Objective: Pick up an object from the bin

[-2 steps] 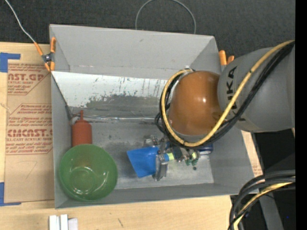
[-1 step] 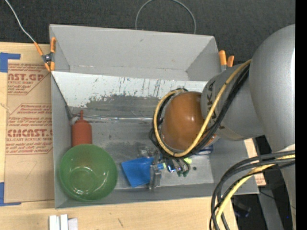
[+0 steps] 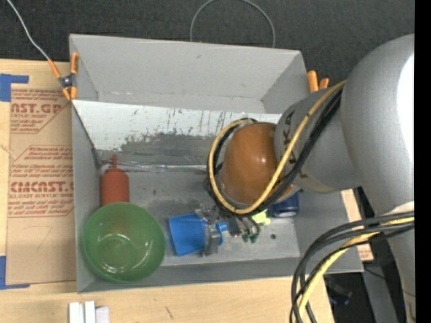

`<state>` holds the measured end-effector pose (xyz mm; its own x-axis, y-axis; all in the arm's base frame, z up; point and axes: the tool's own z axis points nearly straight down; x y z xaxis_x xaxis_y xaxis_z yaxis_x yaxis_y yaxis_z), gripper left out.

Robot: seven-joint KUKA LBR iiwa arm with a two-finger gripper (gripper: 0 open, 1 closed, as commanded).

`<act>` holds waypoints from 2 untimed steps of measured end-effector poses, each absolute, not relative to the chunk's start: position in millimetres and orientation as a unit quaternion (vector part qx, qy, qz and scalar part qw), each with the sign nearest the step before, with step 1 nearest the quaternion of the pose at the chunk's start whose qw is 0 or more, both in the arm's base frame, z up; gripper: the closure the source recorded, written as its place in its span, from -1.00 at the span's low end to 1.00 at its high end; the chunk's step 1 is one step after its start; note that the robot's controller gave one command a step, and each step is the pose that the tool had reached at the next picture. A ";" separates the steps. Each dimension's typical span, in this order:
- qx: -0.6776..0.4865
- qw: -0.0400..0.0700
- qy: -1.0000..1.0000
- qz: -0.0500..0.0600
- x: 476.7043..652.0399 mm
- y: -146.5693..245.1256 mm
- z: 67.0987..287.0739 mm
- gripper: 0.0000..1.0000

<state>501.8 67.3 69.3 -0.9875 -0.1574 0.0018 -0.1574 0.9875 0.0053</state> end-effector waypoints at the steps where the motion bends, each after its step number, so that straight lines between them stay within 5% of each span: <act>1: 0.079 0.001 -0.997 -0.003 501.8 67.3 69.3 1.00; 2: 0.081 0.000 -0.997 -0.003 494.1 59.3 103.3 1.00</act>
Offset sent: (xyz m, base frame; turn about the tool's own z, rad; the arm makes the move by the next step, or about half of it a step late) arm -0.0077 -0.0084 0.0329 -0.0052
